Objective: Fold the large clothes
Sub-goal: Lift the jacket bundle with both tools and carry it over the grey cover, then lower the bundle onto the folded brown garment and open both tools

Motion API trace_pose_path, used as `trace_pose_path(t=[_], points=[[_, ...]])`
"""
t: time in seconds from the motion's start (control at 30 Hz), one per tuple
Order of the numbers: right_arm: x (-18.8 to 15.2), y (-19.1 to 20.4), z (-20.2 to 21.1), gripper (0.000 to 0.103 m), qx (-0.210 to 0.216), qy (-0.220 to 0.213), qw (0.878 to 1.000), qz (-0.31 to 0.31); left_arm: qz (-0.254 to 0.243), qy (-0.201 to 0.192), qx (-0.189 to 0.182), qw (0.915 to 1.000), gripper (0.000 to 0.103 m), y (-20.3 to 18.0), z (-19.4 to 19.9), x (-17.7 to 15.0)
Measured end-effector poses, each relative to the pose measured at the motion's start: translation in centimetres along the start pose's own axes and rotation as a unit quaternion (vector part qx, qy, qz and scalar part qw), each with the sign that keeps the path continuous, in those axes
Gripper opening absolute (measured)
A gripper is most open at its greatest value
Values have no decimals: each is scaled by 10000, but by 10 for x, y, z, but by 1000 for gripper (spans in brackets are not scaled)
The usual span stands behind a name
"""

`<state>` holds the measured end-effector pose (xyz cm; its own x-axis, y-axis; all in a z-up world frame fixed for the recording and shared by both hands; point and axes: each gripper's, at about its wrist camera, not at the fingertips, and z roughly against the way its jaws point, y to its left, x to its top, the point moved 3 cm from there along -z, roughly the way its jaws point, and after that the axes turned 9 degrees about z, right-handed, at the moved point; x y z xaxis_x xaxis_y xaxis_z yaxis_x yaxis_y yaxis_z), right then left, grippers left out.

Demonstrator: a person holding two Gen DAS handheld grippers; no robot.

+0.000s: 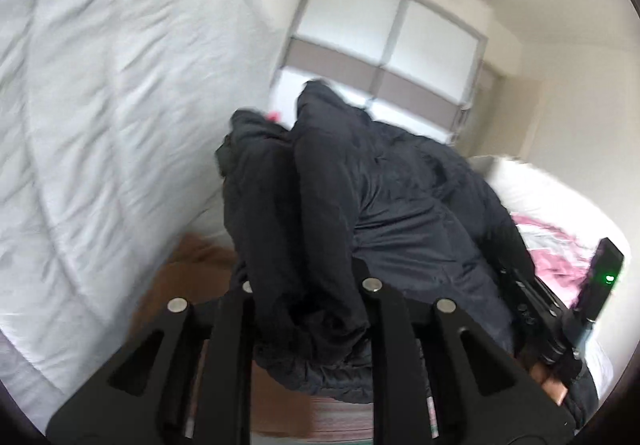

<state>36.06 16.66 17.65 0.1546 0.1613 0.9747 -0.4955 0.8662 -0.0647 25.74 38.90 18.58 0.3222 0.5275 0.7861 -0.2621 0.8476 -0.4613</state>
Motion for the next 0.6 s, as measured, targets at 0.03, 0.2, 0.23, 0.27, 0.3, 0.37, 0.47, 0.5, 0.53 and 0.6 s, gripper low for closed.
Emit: trace_pose_path(t=[0.03,0.2,0.23,0.27,0.3,0.37,0.47,0.5,0.53,0.6], points=[[-18,13,-23,16,212,255,9993,-199,67,253,237,9994,19,26,-18,-9],[-155,65,-112,26,602,1947,9787,-242,685,1687,963,9786,31,148,-112,-89],[-169,69,-107,27,585,1725,9832,-129,928,1635,729,9795,31,158,-112,-92],[-171,70,-101,27,575,1569,9859,-52,1046,1550,609,9805,31,160,-109,-91],[-170,69,-99,27,618,1557,9859,-41,1008,1480,614,9819,31,158,-106,-89],[-164,62,-101,30,832,1696,9818,-195,731,1447,782,9837,31,148,-104,-88],[-152,49,-104,34,1080,1969,9733,-467,284,1341,1007,9854,31,130,-94,-91],[-150,44,-104,35,1148,2036,9708,-539,214,1323,1027,9856,31,127,-92,-92],[-149,39,-102,40,1188,2087,9689,-604,203,1300,1020,9861,31,126,-87,-93],[-150,33,-94,52,1191,2111,9679,-664,322,1308,993,9859,36,124,-77,-90]])
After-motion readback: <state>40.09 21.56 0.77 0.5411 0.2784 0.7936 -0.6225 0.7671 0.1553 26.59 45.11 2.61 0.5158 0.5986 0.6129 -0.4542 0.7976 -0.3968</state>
